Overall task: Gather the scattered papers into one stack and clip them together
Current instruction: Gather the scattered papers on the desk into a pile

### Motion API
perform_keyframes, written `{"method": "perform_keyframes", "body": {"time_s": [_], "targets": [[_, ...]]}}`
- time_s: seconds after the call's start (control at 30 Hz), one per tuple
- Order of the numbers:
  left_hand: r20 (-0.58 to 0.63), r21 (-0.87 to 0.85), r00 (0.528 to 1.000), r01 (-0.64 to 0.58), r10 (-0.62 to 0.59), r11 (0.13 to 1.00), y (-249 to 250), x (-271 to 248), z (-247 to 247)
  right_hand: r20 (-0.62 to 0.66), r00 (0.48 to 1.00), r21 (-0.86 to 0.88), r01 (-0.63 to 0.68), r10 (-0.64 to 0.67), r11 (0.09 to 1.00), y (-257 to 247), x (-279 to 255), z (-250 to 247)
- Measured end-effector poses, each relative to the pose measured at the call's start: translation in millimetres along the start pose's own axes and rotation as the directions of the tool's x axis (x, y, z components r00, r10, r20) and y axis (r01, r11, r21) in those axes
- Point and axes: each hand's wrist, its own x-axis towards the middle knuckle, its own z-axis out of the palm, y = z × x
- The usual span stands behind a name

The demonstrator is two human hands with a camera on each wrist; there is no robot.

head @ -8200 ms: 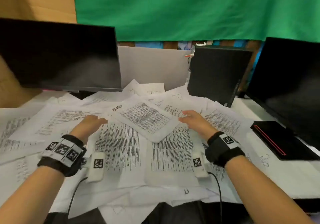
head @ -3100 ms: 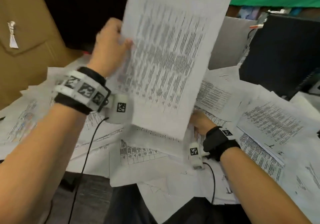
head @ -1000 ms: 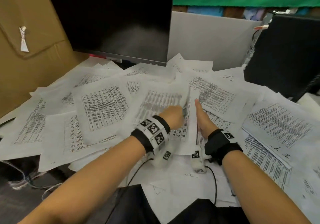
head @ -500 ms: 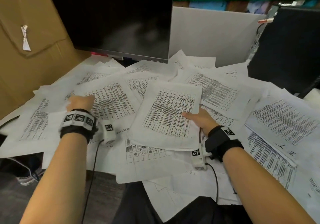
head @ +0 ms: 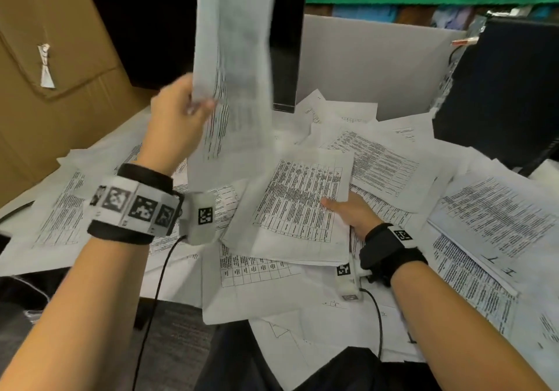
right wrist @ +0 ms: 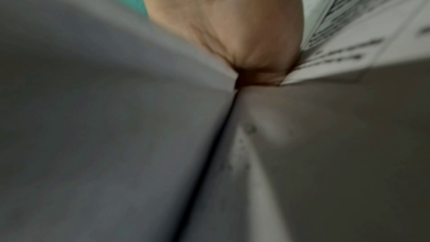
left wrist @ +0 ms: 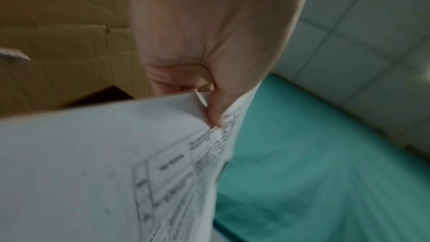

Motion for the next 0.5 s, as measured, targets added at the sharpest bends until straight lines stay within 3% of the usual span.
{"method": "perform_keyframes", "body": {"time_s": [0.07,0.17,0.23,0.33,0.4,0.5], "targets": [[0.004,-0.148,1.0,0.005,-0.004,0.989,14,14,-3,-0.003,1.0,0.007,-0.005,0.005,1.0,0,0,0],[0.14,-0.076,0.978,0.166,-0.154,0.983,4,23,29,-0.018,1.0,-0.044,0.011,-0.011,0.999,-1,-1,-1],[0.324,-0.016,0.913,0.267,-0.248,0.964,-15,13,66,-0.016,1.0,-0.075,-0.007,0.006,0.997,-2,-2,0],[0.512,0.071,0.776,0.39,-0.37,0.918,-39,-11,113,0.004,1.0,-0.042,-0.029,0.03,0.999,-2,-1,-1],[0.53,0.137,0.716,0.455,-0.453,0.88,-49,-22,130,-0.017,0.998,0.088,-0.062,0.063,0.994,-5,-7,-3],[0.466,0.351,0.636,0.506,-0.615,0.788,-60,-33,143,-0.008,0.995,0.27,-0.094,0.1,0.958,-3,-11,-9]]}}
